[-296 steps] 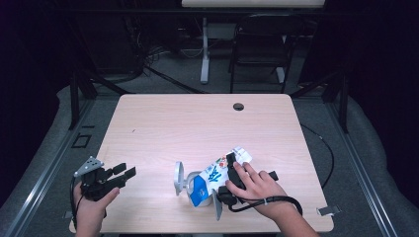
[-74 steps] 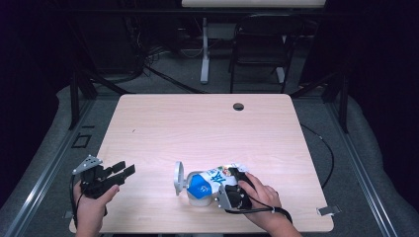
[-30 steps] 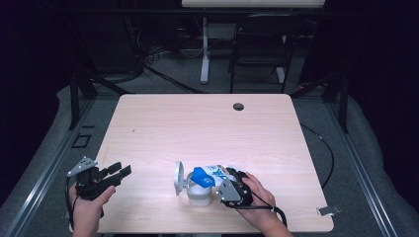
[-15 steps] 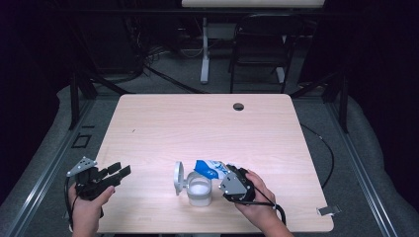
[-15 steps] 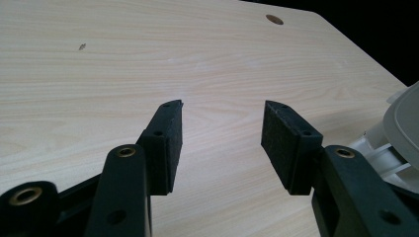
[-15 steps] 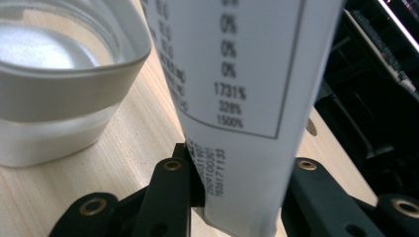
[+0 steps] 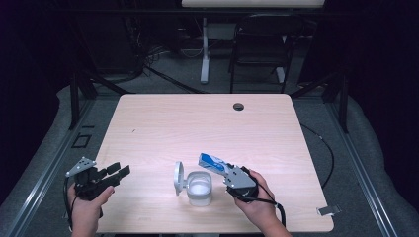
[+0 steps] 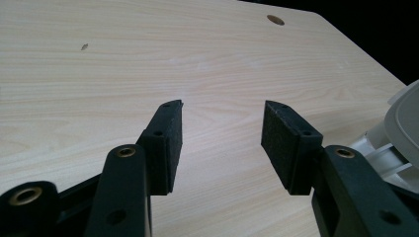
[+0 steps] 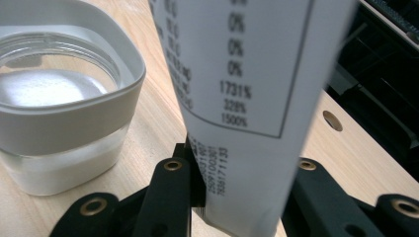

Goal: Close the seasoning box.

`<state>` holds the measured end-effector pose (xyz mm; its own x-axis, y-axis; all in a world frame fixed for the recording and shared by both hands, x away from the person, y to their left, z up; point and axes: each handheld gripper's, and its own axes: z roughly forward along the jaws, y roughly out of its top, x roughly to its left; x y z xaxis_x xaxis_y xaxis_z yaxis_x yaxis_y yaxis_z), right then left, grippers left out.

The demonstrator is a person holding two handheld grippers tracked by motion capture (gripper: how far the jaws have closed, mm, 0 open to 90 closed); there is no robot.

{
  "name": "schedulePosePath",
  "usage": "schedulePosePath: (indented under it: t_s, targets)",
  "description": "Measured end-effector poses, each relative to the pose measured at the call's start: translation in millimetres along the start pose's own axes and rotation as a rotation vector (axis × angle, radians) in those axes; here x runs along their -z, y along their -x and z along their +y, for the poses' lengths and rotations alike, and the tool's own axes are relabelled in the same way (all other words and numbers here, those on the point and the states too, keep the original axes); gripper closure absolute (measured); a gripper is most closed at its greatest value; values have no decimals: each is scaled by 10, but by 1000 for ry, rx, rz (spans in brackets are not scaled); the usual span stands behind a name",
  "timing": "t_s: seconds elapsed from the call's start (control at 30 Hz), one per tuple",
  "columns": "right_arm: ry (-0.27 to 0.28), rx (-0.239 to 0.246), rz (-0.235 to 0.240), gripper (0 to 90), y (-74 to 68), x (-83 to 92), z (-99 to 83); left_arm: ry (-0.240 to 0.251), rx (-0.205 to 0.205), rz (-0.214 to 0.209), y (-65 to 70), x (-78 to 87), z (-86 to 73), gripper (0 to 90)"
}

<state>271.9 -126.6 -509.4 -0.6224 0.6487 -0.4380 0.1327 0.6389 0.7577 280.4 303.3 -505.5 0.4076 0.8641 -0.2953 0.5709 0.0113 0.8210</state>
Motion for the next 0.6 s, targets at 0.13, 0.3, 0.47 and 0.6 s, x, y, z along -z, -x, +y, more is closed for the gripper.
schedulePosePath:
  t_s: [0.13, 0.3, 0.47, 0.6]
  targets:
    - [11, -28, 17, 722, 7, 6, -7, 4, -1, 0, 3, 2, 6, 509]
    - [20, -75, 19, 722, 47, 5, -27, -1, -5, -3, 13, -5, 10, 509]
    - [21, -139, 16, 722, 116, -3, -96, 6, -2, 1, 7, 6, 9, 508]
    - [26, -212, 7, 723, 192, -18, -168, 2, -1, 3, -1, 15, 5, 508]
